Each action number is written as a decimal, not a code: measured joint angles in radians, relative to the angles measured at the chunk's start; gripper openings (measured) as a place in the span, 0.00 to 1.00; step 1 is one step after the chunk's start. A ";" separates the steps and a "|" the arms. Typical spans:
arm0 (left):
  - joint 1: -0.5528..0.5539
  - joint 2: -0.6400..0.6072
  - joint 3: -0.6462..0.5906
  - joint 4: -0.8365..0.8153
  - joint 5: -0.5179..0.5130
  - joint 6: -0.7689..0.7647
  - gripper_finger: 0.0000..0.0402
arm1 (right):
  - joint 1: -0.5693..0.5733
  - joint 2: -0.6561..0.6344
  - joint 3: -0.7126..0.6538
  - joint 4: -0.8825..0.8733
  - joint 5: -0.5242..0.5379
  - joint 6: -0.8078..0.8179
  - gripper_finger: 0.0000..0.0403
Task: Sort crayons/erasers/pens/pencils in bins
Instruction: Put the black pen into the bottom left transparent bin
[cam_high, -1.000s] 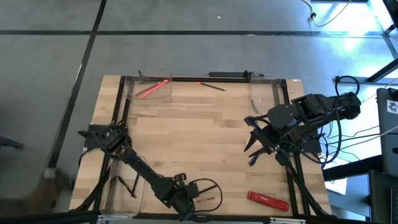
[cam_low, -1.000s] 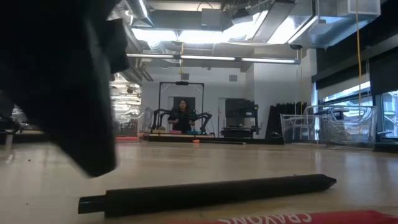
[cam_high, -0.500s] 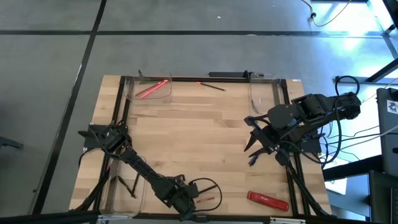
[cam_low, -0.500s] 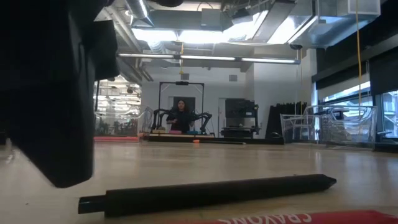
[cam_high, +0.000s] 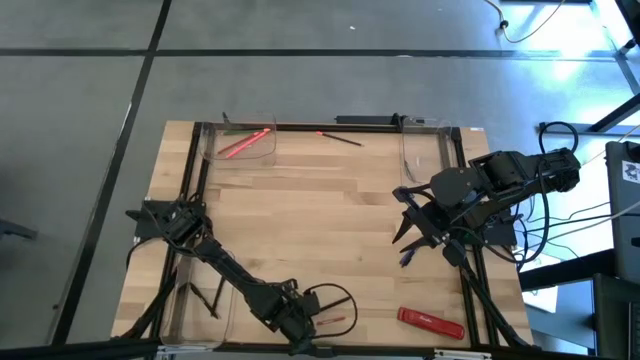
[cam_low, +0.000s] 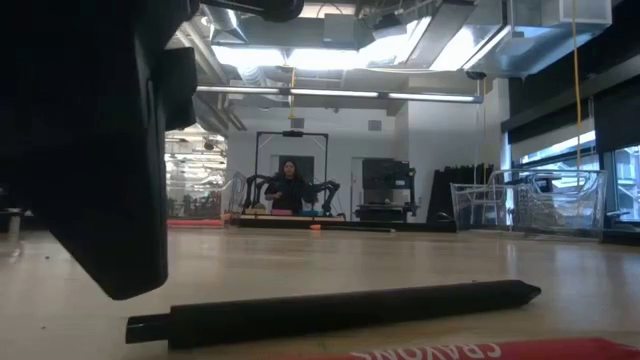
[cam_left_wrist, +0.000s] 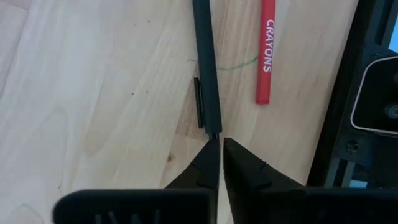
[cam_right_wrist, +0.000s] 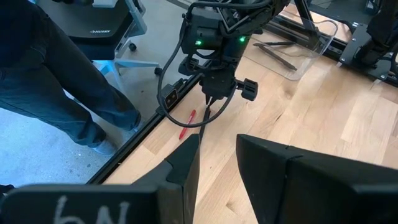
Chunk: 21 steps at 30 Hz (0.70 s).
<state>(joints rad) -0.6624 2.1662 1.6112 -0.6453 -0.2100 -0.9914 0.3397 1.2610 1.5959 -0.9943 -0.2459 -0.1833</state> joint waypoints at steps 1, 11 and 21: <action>0.000 0.000 0.000 0.000 0.000 -0.001 0.05 | 0.000 0.000 0.000 0.000 0.000 0.000 0.27; -0.005 0.000 0.000 0.001 0.002 -0.002 0.20 | 0.000 0.000 0.000 0.000 0.000 0.000 0.27; -0.005 0.001 -0.032 0.012 -0.016 -0.074 0.19 | 0.000 0.000 0.000 -0.001 0.000 0.000 0.27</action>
<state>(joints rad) -0.6678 2.1670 1.5791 -0.6330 -0.2264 -1.0653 0.3397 1.2610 1.5959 -0.9951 -0.2462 -0.1836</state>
